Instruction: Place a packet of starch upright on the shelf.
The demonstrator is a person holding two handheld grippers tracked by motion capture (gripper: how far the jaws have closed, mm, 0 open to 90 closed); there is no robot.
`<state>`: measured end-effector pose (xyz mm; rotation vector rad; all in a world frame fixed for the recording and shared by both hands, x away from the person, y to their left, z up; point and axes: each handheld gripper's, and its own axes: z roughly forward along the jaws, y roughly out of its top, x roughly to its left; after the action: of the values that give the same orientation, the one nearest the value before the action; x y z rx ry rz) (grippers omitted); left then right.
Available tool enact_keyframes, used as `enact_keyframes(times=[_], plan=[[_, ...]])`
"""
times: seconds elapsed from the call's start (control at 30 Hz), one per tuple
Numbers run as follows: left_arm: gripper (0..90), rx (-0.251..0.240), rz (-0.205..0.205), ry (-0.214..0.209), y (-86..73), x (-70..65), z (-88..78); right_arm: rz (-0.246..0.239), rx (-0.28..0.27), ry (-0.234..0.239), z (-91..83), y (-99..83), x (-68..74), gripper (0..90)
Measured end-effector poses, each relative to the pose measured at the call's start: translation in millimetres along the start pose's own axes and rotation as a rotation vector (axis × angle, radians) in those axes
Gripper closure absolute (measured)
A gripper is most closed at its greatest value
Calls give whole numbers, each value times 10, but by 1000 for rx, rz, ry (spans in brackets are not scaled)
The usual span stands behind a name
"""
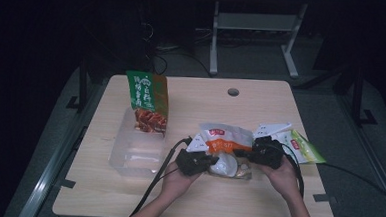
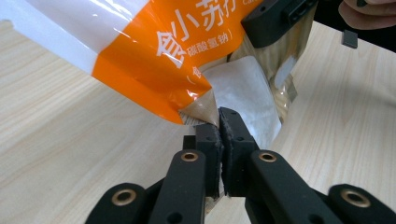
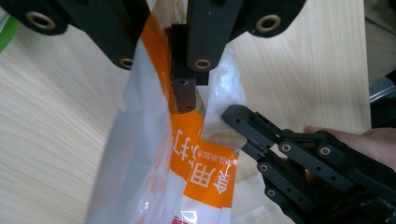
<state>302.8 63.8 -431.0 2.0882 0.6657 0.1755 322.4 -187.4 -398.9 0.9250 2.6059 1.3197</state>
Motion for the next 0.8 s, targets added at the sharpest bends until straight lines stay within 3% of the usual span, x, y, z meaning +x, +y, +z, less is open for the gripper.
enact_keyframes(times=[0.2, 0.33, 0.37, 0.43, 0.53, 0.8], plan=[[724, 0, -13, 13, -28, 1, -59, 9, -14, 3, -12, -8, -12, 890], [591, 2, 2, 37, -31, -52, -104, 10, -23, 10, -23, -10, -5, 891], [575, 3, 24, 47, -36, -75, -121, 8, -24, 10, -25, -10, -4, 891], [549, 10, 70, 71, -51, -116, -158, 1, -25, 8, -38, -8, 1, 892], [522, 14, 91, 82, -73, -162, -210, 2, -36, 7, -54, -7, 3, 892], [472, 1, 81, 83, -217, -189, -306, 5, -63, -3, -108, 1, 20, 892]])
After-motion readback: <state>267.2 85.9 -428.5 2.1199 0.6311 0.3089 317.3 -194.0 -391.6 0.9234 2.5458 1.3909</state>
